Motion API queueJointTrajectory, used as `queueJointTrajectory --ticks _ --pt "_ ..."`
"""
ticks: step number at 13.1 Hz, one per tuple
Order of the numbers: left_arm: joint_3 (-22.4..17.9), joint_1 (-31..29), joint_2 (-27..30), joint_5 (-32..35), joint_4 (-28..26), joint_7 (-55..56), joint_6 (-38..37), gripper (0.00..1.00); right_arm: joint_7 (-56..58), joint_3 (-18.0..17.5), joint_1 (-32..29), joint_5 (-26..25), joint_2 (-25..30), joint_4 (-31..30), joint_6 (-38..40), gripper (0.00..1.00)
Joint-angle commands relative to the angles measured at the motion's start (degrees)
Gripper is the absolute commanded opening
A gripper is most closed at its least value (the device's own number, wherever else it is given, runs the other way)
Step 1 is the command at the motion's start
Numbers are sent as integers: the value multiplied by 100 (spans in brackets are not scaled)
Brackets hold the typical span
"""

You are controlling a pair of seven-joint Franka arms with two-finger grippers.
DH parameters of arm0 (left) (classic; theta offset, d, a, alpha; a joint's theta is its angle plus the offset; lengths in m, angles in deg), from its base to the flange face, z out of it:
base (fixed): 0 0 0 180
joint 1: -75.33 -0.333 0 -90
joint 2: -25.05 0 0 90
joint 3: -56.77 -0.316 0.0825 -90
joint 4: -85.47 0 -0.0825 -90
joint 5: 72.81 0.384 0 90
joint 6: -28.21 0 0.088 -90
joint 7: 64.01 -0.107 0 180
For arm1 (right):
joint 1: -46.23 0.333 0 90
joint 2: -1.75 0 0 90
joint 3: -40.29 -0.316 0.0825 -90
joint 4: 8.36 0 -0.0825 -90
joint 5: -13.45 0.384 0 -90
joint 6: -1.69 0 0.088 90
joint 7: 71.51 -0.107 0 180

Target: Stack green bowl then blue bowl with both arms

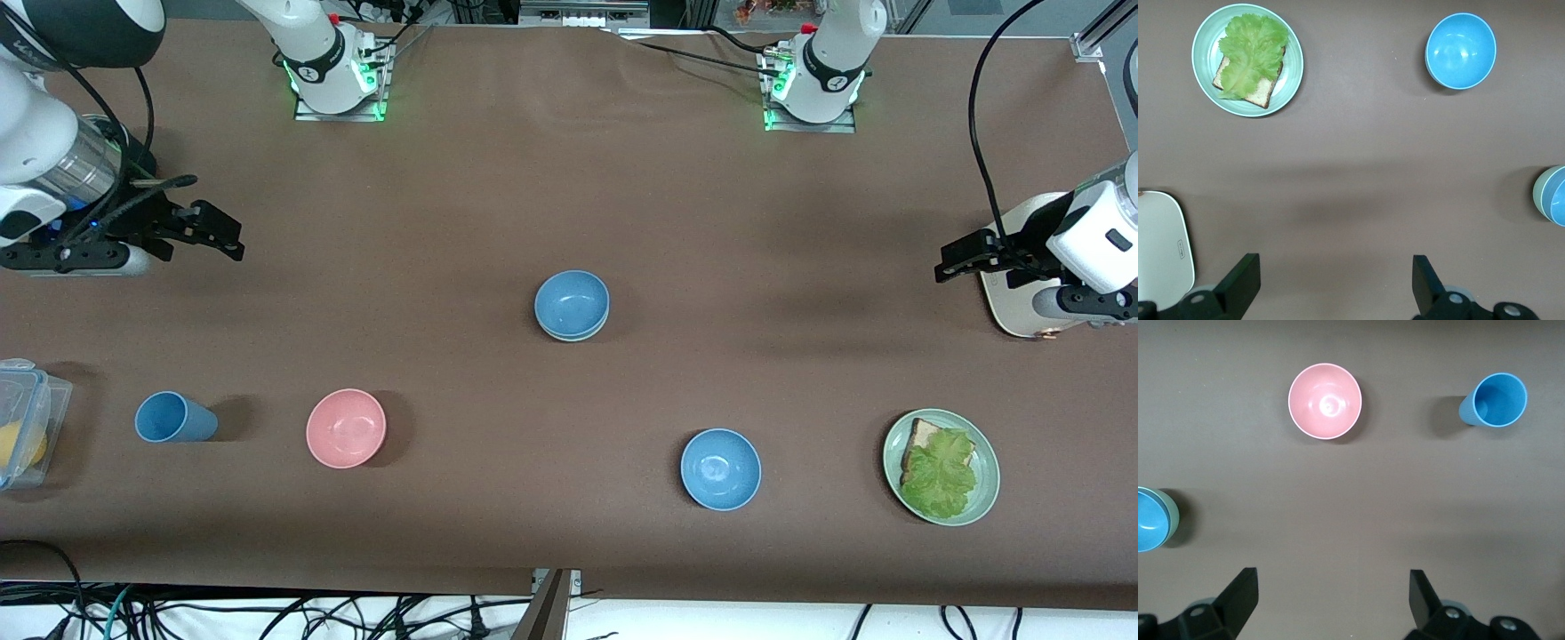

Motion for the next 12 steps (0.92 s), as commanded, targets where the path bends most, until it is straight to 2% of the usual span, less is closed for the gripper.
queueJointTrajectory --ticks 1,12 --pt "30 11 9 343 49 -93 -56 100 60 4 115 77 -201 168 23 100" --pt "100 20 9 344 49 -93 -56 100 112 22 203 6 -359 186 -3 100"
